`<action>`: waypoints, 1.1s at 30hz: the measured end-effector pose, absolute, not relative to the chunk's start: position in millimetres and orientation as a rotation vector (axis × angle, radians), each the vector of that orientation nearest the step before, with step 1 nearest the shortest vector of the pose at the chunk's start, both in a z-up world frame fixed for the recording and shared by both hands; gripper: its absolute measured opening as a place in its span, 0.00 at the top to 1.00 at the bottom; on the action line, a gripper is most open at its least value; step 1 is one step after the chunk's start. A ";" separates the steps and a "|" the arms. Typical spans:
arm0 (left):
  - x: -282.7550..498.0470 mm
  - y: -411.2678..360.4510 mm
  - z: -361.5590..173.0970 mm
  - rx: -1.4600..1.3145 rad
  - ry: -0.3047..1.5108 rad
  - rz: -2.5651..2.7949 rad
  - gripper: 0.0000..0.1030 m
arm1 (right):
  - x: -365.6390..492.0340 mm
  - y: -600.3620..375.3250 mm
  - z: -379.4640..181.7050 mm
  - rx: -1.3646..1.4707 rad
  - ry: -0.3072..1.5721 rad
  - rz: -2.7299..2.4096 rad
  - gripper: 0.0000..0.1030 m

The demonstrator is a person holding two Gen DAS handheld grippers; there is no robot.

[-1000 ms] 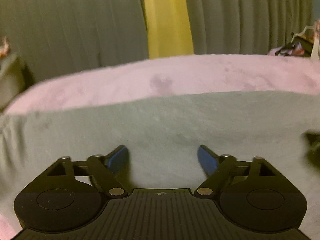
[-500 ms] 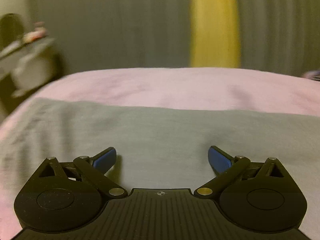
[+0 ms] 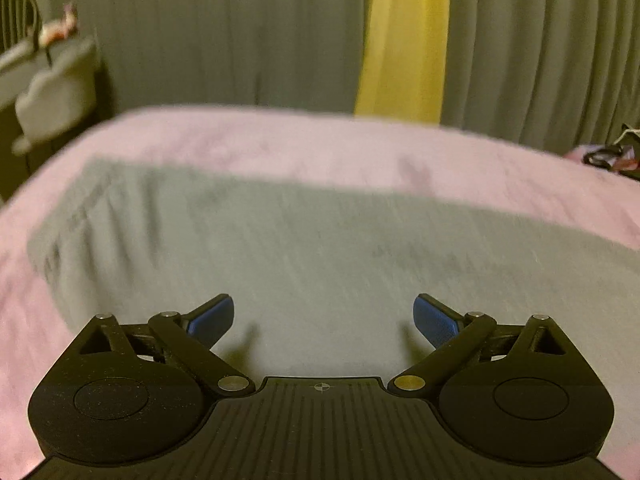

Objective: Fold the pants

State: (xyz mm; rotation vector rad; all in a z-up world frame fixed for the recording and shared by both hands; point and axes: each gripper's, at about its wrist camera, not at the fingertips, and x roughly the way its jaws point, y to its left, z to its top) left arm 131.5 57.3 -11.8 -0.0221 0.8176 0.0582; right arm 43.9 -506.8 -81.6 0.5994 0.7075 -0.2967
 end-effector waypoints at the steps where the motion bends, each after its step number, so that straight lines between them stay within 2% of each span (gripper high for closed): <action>1: 129.9 55.1 -16.0 -0.042 0.843 0.075 0.02 | 37.0 -511.2 -77.3 0.624 0.671 -0.332 0.04; 4: 122.2 54.1 -27.6 -0.106 0.873 0.084 0.02 | 14.4 -531.6 -68.8 0.713 0.583 -0.480 0.04; 8: 117.4 41.9 -34.1 -0.038 0.857 0.099 0.02 | -21.4 -549.7 -66.6 0.824 0.480 -0.575 0.07; 10: 117.0 36.8 -36.0 -0.018 0.863 0.085 0.02 | -40.8 -552.6 -71.9 0.860 0.463 -0.591 0.17; 12: 116.2 32.8 -38.3 -0.018 0.880 0.079 0.02 | -52.7 -557.7 -85.0 0.918 0.469 -0.577 0.40; 14: 119.1 33.6 -43.0 -0.039 0.901 0.097 0.02 | -59.3 -560.9 -100.2 0.982 0.486 -0.571 0.47; 19: 121.9 33.1 -48.3 -0.042 0.901 0.118 0.02 | -58.4 -575.4 -115.3 1.101 0.393 -0.519 0.47; 25: 122.4 27.1 -51.2 -0.003 0.907 0.125 0.02 | -33.5 -581.1 -115.0 1.056 0.385 -0.493 0.47; 26: 122.7 26.6 -51.6 0.000 0.908 0.127 0.02 | -32.3 -581.9 -114.7 1.053 0.373 -0.487 0.57; 27: 122.9 26.1 -51.9 0.004 0.908 0.127 0.02 | -29.7 -583.5 -115.4 1.051 0.367 -0.476 0.72; 29: 123.4 25.7 -52.1 0.008 0.909 0.127 0.02 | -29.0 -585.7 -120.2 1.068 0.380 -0.466 0.76; 33: 123.8 25.0 -52.6 0.010 0.909 0.125 0.02 | -30.1 -583.4 -123.2 1.066 0.363 -0.467 0.76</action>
